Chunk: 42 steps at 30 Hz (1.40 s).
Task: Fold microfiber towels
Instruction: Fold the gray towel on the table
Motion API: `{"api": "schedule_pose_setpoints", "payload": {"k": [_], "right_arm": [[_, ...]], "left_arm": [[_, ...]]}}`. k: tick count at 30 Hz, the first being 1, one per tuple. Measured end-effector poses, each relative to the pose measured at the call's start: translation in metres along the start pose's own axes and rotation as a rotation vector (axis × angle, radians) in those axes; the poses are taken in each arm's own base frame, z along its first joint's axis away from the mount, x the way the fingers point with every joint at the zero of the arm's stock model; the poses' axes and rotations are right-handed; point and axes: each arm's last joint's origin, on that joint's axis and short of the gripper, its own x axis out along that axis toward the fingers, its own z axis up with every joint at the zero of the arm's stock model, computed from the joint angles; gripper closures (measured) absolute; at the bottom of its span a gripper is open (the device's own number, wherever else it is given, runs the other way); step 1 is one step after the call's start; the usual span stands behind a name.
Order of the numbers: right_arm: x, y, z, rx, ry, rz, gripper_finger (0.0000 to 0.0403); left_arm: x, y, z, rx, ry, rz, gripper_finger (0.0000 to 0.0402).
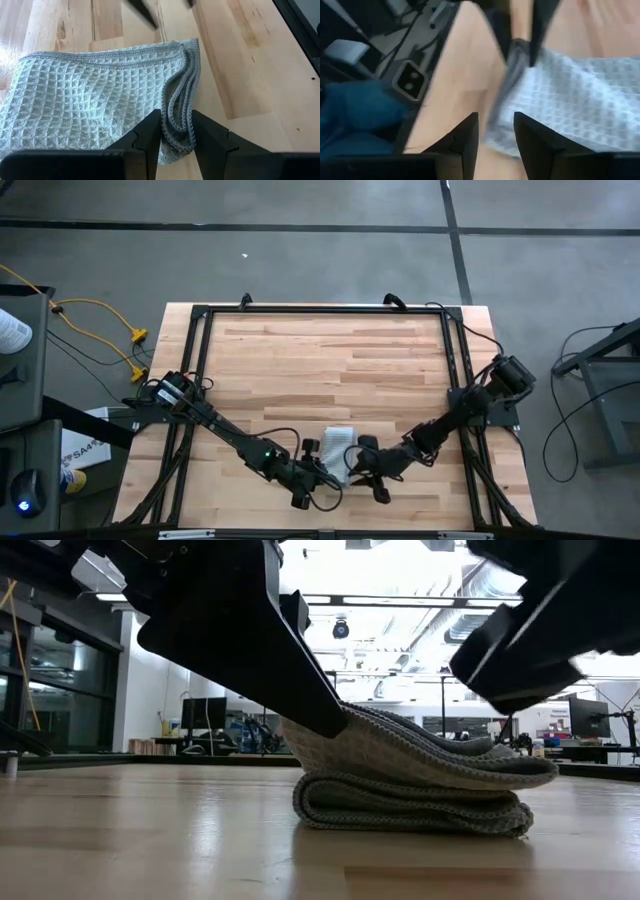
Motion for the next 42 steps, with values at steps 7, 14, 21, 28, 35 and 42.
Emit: {"api": "schedule_pose_setpoints", "payload": {"k": [7, 14, 21, 28, 35, 42], "right_arm": [[0.002, -0.018, 0.012, 0.019, -0.031, -0.021, 0.0285], [0.015, -0.028, 0.007, 0.042, -0.029, 0.043, 0.0285], [0.030, -0.032, -0.004, 0.044, -0.055, 0.055, 0.0285], [0.041, -0.043, -0.014, 0.050, -0.044, 0.035, 0.0285], [0.043, -0.044, -0.020, 0.098, 0.006, 0.026, 0.0285], [0.031, -0.040, -0.014, 0.122, 0.066, 0.030, 0.0285]], "left_arm": [[0.000, 0.000, 0.000, 0.004, 0.000, 0.000, 0.0302], [0.000, 0.000, 0.000, 0.007, 0.001, 0.000, 0.0302], [0.000, 0.000, -0.001, 0.009, 0.007, 0.001, 0.0302], [0.000, 0.000, 0.000, 0.009, 0.006, 0.001, 0.0302], [0.000, 0.001, -0.002, 0.011, 0.019, 0.004, 0.0302], [0.000, 0.001, -0.004, 0.009, 0.036, 0.008, 0.0302]]}}
